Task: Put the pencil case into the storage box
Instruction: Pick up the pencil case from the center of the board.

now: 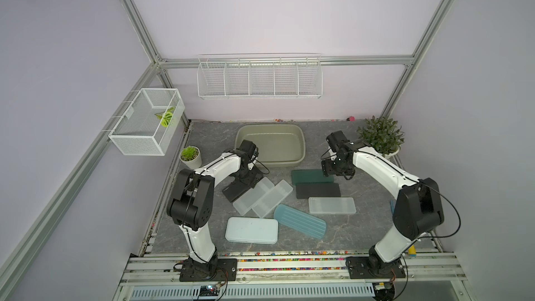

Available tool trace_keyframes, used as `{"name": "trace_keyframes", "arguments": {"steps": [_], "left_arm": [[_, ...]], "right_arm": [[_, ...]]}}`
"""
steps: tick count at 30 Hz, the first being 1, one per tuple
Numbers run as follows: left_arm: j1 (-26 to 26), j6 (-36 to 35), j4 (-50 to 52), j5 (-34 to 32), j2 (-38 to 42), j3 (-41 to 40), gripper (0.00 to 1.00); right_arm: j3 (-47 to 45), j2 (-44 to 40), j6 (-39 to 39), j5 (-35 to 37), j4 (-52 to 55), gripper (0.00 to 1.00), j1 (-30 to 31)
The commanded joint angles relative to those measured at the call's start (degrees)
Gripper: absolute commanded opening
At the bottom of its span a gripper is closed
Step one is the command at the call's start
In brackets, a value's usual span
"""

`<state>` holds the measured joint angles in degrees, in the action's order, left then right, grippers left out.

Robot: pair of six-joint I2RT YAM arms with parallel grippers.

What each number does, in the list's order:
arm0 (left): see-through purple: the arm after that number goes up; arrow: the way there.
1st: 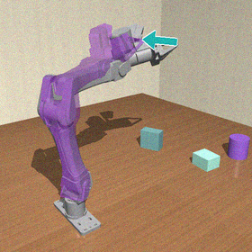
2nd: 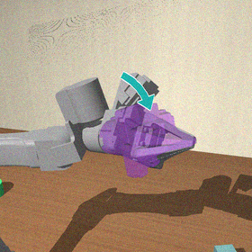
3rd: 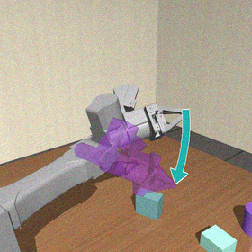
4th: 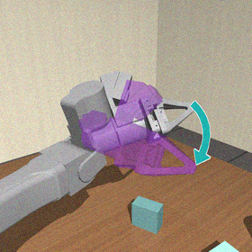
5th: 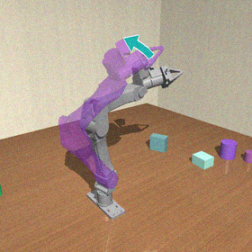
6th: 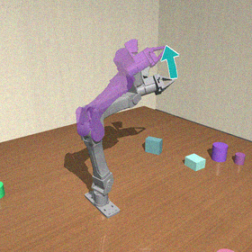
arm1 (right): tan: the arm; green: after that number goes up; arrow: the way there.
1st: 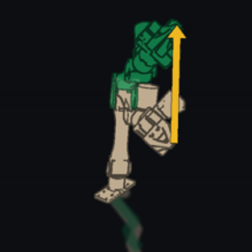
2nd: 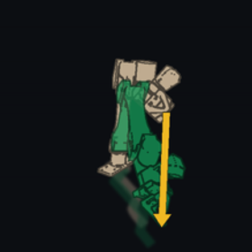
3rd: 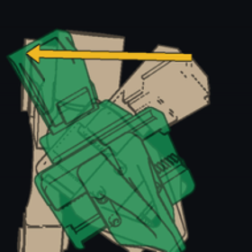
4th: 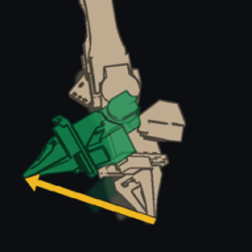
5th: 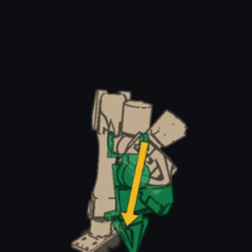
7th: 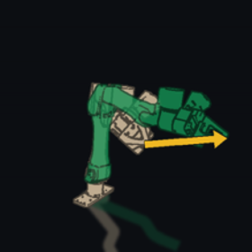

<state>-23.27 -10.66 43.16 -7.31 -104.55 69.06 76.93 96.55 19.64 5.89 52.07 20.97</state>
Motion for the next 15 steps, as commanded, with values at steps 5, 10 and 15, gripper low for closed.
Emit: {"name": "trace_keyframes", "arguments": {"steps": [5,10,15], "left_arm": [[0.24,-1.0,0.42,-0.33,-3.36,-1.95,0.97],[0.19,-0.48,1.28,1.79,-3.18,-1.34,0.88],[-0.39,0.63,2.58,1.64,-1.07,-1.23,0.78]], "right_arm": [[-1.31,-1.6,-0.62,-0.18,0.84,0.81,-0.19],[-2.28,-1.98,-0.66,0.11,0.83,0.81,-0.15],[-2.57,-2.16,-0.57,0.1,0.48,0.8,-0.24]]}}
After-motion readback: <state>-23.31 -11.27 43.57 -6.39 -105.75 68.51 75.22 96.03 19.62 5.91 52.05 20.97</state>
